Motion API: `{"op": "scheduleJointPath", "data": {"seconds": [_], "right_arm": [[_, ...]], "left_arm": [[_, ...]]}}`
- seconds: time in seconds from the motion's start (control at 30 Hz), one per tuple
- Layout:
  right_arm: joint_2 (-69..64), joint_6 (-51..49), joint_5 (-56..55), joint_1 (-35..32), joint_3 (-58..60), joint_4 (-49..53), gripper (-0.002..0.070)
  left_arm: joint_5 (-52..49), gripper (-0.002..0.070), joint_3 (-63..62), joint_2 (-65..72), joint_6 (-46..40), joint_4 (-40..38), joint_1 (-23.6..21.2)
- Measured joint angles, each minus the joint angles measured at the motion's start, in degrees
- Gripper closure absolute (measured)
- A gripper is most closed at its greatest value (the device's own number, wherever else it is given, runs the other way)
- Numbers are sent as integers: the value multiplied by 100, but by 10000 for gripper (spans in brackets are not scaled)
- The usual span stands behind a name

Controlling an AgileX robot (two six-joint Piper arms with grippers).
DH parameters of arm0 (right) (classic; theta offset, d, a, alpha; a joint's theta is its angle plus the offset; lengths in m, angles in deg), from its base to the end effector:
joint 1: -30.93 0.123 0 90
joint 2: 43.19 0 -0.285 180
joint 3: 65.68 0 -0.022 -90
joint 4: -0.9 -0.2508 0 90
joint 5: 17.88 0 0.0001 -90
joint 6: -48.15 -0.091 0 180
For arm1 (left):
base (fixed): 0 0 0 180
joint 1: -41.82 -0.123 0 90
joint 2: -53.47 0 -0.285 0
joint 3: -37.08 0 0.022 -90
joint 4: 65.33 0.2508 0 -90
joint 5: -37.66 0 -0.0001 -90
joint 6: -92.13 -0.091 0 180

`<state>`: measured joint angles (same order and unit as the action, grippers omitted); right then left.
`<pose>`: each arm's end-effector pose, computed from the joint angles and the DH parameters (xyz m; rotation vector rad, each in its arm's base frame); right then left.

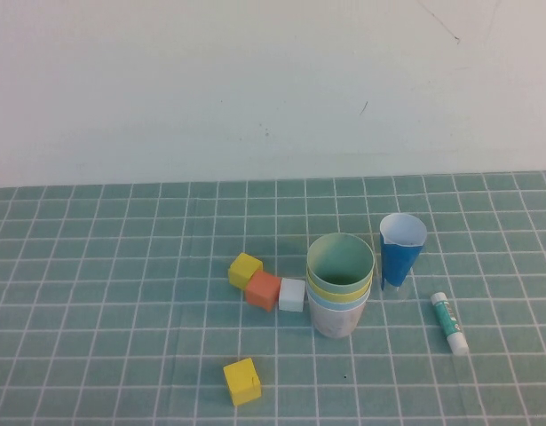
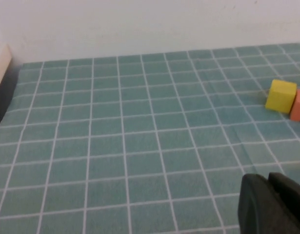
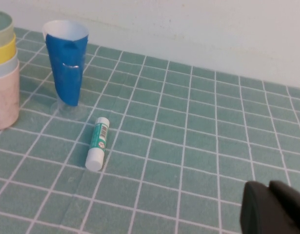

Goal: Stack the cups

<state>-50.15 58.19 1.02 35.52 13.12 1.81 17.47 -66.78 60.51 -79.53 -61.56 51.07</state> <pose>0.0535 0.0038 0.1749 -0.2427 1.8112 -0.0824 0.0517 -0.0063 0.1885 0.0539 1.8052 -0.1543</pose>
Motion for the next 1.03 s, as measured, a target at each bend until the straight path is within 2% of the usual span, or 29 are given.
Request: {"op": "scheduleJointPath", "data": {"seconds": [0.4,1.03], "right_arm": [[0,65,9,0,0,0,657],[0,113,9,0,0,0,657]], "left_arm": [[103,677,165,-9,-48,67,-532],[103,677,165,-9,-72,67,-558]]}}
